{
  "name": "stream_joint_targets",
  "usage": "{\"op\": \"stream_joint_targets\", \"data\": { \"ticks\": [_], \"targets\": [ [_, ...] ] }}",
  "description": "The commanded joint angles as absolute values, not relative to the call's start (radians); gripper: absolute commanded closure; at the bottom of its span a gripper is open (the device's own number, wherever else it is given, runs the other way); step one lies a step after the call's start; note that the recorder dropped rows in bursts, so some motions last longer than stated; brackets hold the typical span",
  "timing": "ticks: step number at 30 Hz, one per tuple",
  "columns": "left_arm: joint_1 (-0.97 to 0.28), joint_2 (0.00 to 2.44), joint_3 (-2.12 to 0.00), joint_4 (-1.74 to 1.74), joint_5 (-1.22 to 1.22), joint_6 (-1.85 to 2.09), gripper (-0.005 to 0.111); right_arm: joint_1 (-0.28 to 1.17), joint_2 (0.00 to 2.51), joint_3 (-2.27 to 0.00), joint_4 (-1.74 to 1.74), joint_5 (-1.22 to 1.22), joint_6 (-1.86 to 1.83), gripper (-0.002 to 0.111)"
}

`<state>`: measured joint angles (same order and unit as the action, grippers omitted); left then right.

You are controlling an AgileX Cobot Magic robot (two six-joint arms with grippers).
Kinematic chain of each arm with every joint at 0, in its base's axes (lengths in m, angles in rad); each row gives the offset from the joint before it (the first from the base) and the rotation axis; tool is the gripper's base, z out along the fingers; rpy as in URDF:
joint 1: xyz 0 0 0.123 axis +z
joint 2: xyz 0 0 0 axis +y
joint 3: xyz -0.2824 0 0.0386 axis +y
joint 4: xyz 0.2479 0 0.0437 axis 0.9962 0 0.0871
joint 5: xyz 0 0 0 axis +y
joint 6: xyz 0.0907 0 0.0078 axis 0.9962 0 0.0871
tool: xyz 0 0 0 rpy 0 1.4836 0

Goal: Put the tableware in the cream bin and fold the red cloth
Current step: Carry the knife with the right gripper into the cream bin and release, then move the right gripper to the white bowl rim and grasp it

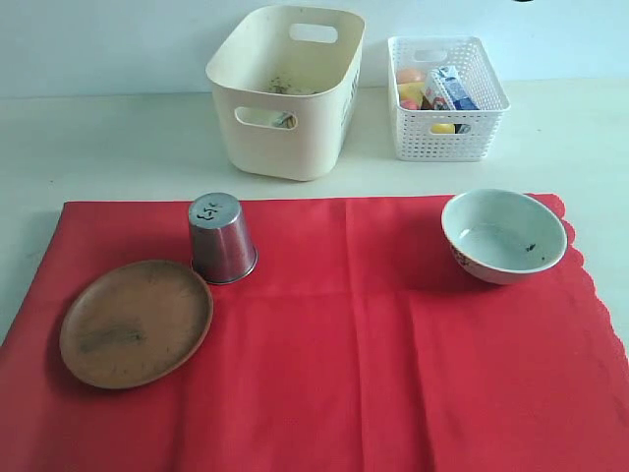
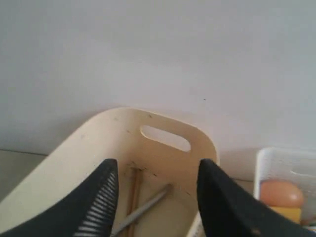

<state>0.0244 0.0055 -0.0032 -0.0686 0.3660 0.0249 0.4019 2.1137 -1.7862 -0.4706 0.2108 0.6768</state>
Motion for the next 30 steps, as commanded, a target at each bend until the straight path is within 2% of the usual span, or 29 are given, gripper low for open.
{"op": "stream_joint_targets", "data": {
  "ticks": [1, 10, 15, 20, 25, 30],
  "targets": [
    [0.018, 0.000, 0.000, -0.068, 0.354, 0.024, 0.105, 0.399, 2.058, -1.795, -0.473, 0.375, 0.646, 0.068],
    [0.018, 0.000, 0.000, -0.068, 0.354, 0.024, 0.105, 0.399, 1.990, -1.795, -0.475, 0.705, 0.564, 0.108],
    [0.018, 0.000, 0.000, -0.068, 0.354, 0.024, 0.105, 0.399, 1.949, -1.771, -0.475, 0.820, 0.560, 0.108],
    [0.018, 0.000, 0.000, -0.068, 0.354, 0.024, 0.105, 0.399, 1.878, -1.677, -0.471, 0.824, 0.560, 0.108],
    [0.018, 0.000, 0.000, -0.068, 0.354, 0.024, 0.105, 0.399, 1.799, -1.562, -0.471, 0.824, 0.560, 0.108],
    [0.018, 0.000, 0.000, -0.068, 0.354, 0.024, 0.105, 0.399, 1.674, -1.356, -0.473, 0.806, 0.595, 0.108]
  ]
}}
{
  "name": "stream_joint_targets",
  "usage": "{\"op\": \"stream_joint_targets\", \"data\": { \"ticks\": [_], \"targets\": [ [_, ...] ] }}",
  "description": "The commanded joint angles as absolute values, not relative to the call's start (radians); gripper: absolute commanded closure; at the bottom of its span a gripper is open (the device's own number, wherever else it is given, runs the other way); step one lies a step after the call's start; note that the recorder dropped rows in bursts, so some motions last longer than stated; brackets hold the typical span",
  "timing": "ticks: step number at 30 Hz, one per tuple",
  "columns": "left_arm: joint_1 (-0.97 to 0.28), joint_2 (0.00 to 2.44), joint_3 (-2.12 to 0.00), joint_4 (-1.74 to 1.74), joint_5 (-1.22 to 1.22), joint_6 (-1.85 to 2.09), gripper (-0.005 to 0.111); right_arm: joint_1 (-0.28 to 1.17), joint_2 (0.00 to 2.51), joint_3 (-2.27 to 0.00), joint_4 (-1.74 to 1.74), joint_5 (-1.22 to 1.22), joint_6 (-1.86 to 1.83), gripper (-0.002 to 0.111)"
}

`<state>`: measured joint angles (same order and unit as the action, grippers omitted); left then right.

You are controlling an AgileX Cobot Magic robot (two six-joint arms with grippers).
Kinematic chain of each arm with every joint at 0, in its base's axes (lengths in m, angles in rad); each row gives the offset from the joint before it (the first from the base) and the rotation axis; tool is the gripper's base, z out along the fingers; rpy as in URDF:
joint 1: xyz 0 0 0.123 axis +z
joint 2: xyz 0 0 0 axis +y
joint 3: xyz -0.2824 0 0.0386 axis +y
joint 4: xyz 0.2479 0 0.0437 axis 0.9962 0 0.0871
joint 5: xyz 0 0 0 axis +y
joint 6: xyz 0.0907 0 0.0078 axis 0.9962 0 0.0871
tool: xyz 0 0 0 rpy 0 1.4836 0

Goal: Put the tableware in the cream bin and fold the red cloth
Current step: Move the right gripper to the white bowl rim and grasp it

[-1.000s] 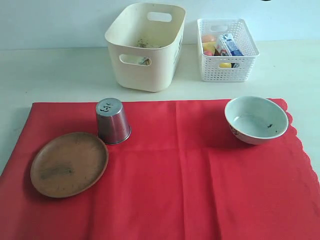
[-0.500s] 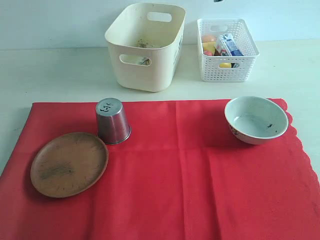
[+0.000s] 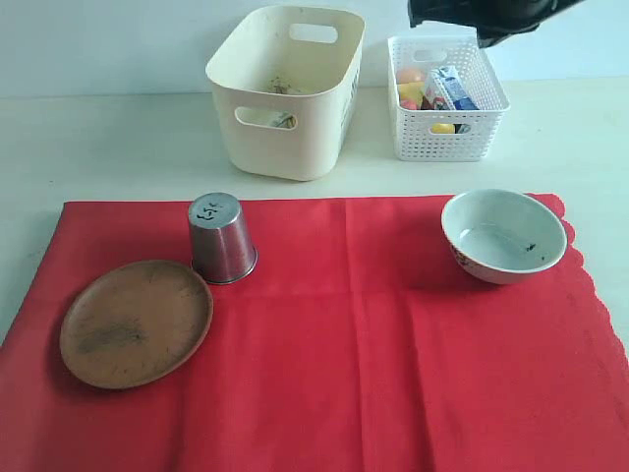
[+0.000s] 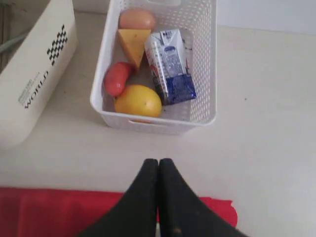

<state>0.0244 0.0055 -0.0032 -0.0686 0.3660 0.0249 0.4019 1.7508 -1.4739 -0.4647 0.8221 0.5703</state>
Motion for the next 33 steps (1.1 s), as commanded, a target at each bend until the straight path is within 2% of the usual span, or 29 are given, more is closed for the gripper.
{"op": "stream_joint_targets", "data": {
  "ticks": [1, 11, 17, 25, 33],
  "targets": [
    [0.018, 0.000, 0.000, -0.068, 0.354, 0.024, 0.105, 0.399, 1.659, -1.329, -0.473, 0.800, 0.598, 0.108],
    [0.018, 0.000, 0.000, -0.068, 0.354, 0.024, 0.105, 0.389, 1.535, -1.094, -0.508, 0.807, 0.667, 0.108],
    [0.018, 0.000, 0.000, -0.068, 0.354, 0.024, 0.105, 0.242, 1.576, -0.980, -0.382, 0.717, 0.639, 0.108],
    [0.018, 0.000, 0.000, -0.068, 0.354, 0.024, 0.105, 0.064, 1.666, -0.947, 0.045, 0.655, 0.250, 0.108],
    [0.018, 0.000, 0.000, -0.068, 0.354, 0.024, 0.105, 0.023, 1.687, -0.947, 0.033, 0.640, 0.211, 0.107]
  ]
}}
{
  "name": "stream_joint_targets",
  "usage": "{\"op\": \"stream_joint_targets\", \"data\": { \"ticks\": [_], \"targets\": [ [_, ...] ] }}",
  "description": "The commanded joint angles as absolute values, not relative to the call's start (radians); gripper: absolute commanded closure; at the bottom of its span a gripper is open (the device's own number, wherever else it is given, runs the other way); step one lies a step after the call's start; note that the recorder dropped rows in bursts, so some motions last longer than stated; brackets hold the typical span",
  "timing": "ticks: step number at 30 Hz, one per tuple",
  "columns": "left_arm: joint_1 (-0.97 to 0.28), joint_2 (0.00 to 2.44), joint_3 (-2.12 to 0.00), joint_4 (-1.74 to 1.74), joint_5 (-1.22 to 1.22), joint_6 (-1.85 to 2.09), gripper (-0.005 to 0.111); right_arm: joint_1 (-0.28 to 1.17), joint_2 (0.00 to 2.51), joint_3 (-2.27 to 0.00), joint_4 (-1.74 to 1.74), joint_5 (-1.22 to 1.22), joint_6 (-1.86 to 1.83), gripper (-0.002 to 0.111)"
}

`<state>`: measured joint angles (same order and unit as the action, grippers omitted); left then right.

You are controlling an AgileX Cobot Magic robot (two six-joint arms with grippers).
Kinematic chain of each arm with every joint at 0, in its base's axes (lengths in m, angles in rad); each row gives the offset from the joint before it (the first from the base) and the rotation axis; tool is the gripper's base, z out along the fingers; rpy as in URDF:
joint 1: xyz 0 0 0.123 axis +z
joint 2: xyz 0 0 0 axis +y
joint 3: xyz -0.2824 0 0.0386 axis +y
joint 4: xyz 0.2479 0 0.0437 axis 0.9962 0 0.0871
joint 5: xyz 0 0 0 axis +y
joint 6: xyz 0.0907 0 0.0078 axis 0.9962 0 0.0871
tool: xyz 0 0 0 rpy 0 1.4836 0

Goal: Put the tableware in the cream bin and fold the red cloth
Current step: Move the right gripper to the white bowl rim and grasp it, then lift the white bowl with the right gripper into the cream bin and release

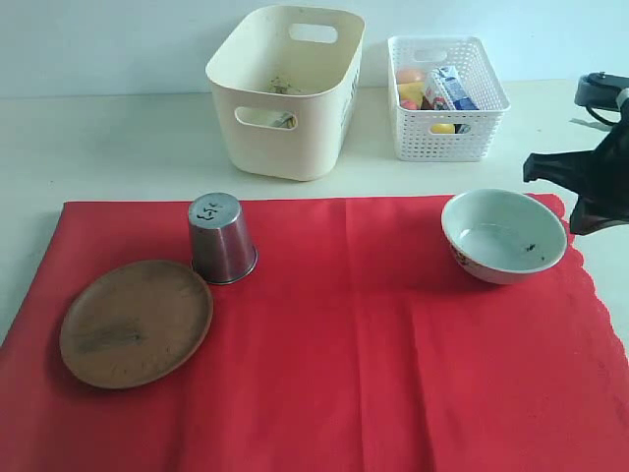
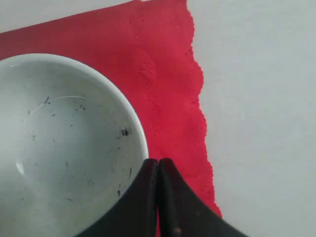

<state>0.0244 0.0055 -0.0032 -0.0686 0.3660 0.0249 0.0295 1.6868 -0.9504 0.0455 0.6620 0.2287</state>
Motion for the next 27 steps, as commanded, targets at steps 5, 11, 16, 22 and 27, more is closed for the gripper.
{"op": "stream_joint_targets", "data": {
  "ticks": [5, 11, 16, 22, 27],
  "targets": [
    [0.018, 0.000, 0.000, -0.068, 0.354, 0.024, 0.105, 0.023, 1.689, -0.947, 0.022, 0.615, 0.238, 0.089],
    [0.018, 0.000, 0.000, -0.068, 0.354, 0.024, 0.105, 0.023, 1.693, -0.947, 0.045, 0.566, 0.236, 0.059],
    [0.018, 0.000, 0.000, -0.068, 0.354, 0.024, 0.105, 0.023, 1.745, -0.947, 0.049, 0.528, 0.203, 0.054],
    [0.018, 0.000, 0.000, -0.068, 0.354, 0.024, 0.105, 0.023, 1.816, -0.947, 0.241, 0.502, 0.032, 0.059],
    [0.018, 0.000, 0.000, -0.068, 0.354, 0.024, 0.105, 0.023, 1.853, -0.947, 0.322, 0.498, -0.210, 0.067]
  ]
}}
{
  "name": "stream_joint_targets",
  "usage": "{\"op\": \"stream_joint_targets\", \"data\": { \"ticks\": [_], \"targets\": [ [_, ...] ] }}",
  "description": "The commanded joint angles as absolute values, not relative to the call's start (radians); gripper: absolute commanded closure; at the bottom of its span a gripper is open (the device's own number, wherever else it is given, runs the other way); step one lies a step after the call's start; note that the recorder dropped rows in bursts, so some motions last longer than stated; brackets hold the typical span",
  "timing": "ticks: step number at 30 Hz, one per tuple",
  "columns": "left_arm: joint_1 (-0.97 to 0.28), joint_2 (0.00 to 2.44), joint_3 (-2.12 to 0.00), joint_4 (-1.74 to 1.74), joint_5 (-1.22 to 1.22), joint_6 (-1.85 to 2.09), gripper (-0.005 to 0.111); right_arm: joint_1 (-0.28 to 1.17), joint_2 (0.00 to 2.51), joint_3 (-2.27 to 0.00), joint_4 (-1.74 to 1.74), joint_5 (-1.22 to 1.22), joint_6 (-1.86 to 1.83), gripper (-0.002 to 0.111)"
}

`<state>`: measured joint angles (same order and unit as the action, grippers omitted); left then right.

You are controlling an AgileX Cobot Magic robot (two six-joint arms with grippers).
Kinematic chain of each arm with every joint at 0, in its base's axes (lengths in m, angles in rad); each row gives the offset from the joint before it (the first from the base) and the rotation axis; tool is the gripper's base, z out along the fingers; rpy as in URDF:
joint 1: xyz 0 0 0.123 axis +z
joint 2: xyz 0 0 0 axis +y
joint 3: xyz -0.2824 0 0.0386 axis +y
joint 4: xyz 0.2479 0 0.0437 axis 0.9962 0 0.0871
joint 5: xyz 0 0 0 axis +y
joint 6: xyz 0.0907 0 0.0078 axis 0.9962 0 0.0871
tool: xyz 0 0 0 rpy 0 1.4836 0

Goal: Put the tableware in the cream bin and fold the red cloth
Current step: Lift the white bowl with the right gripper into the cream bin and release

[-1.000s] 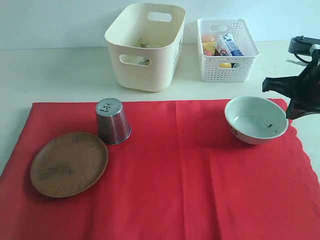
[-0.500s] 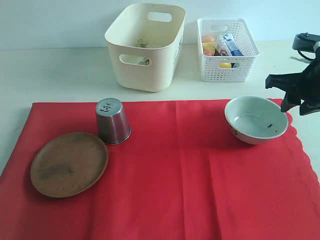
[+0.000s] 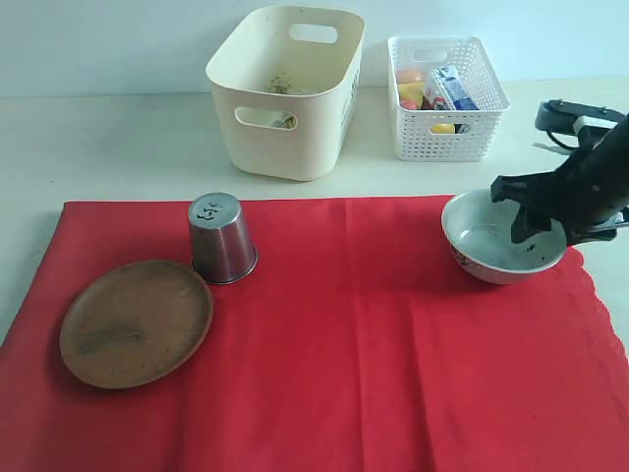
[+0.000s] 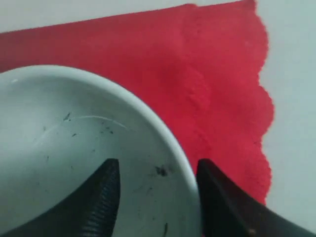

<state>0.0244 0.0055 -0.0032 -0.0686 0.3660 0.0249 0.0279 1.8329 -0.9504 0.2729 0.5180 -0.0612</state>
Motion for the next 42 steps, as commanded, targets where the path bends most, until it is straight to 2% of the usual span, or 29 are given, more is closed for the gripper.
{"op": "stream_joint_targets", "data": {
  "ticks": [1, 4, 7, 16, 25, 36, 42],
  "targets": [
    [0.018, 0.000, 0.000, -0.068, 0.354, 0.024, 0.105, 0.023, 1.852, -0.947, 0.322, 0.494, -0.210, 0.070],
    [0.018, 0.000, 0.000, -0.068, 0.354, 0.024, 0.105, 0.023, 1.846, -0.947, 0.322, 0.482, -0.210, 0.087],
    [0.018, 0.000, 0.000, -0.068, 0.354, 0.024, 0.105, 0.023, 1.832, -0.958, 0.341, 0.483, -0.210, 0.108],
    [0.018, 0.000, 0.000, -0.068, 0.354, 0.024, 0.105, 0.023, 1.738, -1.086, 0.593, 0.519, -0.234, 0.108],
    [0.018, 0.000, 0.000, -0.068, 0.354, 0.022, 0.105, 0.036, 1.744, -1.283, 0.999, 0.548, -0.592, 0.108],
    [0.018, 0.000, 0.000, -0.068, 0.354, 0.022, 0.105, 0.222, 1.977, -1.574, 1.013, 0.499, -0.722, 0.108],
    [0.018, 0.000, 0.000, -0.068, 0.354, 0.022, 0.105, 0.262, 2.109, -1.716, 1.015, 0.495, -0.740, 0.108]
  ]
}}
